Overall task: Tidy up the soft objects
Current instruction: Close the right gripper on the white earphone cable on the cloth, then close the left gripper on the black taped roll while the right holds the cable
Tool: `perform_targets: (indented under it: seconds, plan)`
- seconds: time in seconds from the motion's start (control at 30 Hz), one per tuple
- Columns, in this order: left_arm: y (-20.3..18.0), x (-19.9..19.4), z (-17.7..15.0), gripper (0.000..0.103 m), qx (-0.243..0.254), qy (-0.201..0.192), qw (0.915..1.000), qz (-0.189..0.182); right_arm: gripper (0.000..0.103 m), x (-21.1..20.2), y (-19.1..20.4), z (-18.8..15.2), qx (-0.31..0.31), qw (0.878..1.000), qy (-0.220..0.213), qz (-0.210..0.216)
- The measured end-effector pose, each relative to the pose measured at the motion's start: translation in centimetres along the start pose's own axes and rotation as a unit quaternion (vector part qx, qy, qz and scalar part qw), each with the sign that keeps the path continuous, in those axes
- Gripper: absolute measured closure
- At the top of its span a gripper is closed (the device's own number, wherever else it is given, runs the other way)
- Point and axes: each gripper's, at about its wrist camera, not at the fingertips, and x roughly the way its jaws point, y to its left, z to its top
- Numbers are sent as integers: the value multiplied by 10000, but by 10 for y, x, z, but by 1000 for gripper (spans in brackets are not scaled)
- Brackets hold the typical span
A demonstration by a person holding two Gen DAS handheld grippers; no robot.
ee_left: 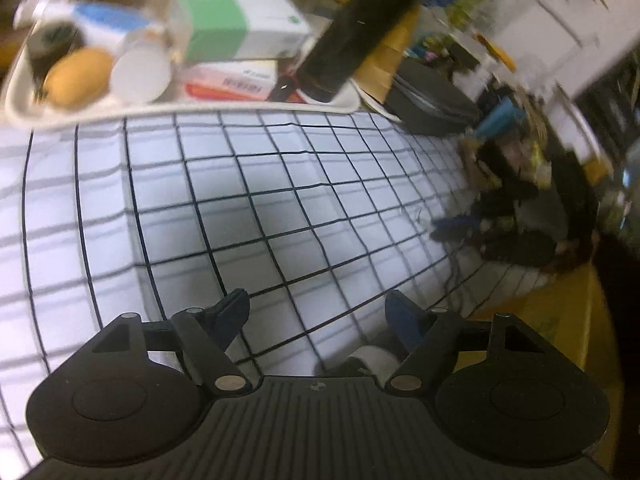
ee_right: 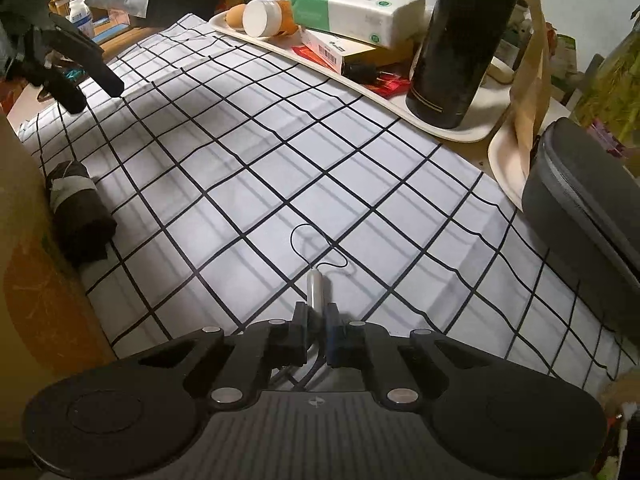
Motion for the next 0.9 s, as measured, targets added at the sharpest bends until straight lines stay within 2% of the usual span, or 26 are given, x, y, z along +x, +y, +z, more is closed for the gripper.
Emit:
perform_targets:
  seconds: [0.13, 0.4, 0.5, 0.6, 0.7, 0.83, 0.9]
  plan:
    - [10, 0, 4, 28, -577, 75, 9982, -110, 93, 0, 1, 0, -9, 10000, 17, -15]
    - [9, 6, 6, 28, -870, 337, 9953, 268, 93, -9, 0, 3, 76, 9999, -123, -47]
    - [8, 8, 6, 27, -1012, 506, 9924, 492, 93, -16, -1, 5, 119, 9996, -212, -130]
    - [7, 5, 8, 27, -1291, 640, 9860, 837, 93, -24, -2, 8, 128, 9991, -299, -273]
    - [3, -6, 14, 26, -1452, 628, 9812, 1107, 93, -34, -1, 10, 153, 9983, -427, -366]
    - [-10, -16, 30, 16, -1514, 661, 9771, 1341, 93, -45, 5, 13, 73, 9971, -523, -549]
    - [-20, -14, 40, 16, -1511, 835, 9743, 1445, 93, -50, 7, 14, 63, 9963, -591, -624]
